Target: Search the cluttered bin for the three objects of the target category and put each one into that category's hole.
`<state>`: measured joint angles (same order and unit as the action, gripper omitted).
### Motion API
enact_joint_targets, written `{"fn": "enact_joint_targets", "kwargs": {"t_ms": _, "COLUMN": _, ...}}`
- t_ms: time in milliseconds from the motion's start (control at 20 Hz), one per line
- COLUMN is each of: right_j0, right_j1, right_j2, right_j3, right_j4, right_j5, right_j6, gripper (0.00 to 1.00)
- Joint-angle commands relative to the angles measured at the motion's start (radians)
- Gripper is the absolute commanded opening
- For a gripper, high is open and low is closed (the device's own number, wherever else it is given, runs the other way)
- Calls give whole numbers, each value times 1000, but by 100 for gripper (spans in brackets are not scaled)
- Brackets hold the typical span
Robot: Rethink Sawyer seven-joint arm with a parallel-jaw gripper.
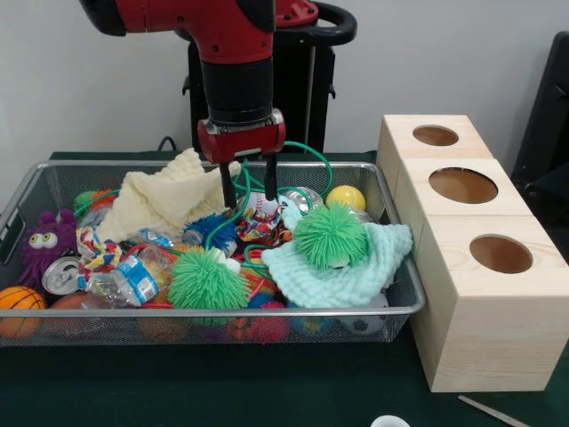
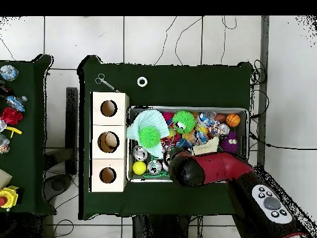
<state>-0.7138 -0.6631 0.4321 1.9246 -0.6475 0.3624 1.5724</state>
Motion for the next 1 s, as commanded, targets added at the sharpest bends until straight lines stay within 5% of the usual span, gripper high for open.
{"fn": "enact_joint_targets", "kwargs": {"t_ms": 50, "right_j0": -28, "right_j1": 47, "right_j2": 80, "right_j3": 102, "right_j4": -69, "right_j5": -19, "right_j6": -60, "gripper": 100}}
{"fn": "enact_joint_targets", "kwargs": {"t_ms": 600, "right_j0": -7, "right_j1": 80, "right_j2": 77, "right_j3": 84, "right_j4": -116, "right_j5": -99, "right_j6": 0, "gripper": 100}}
{"fn": "enact_joint_targets", "kwargs": {"t_ms": 1000, "right_j0": -8, "right_j1": -226, "right_j2": 142, "right_j3": 82, "right_j4": 1, "right_j5": 125, "right_j6": -105, "gripper": 100}}
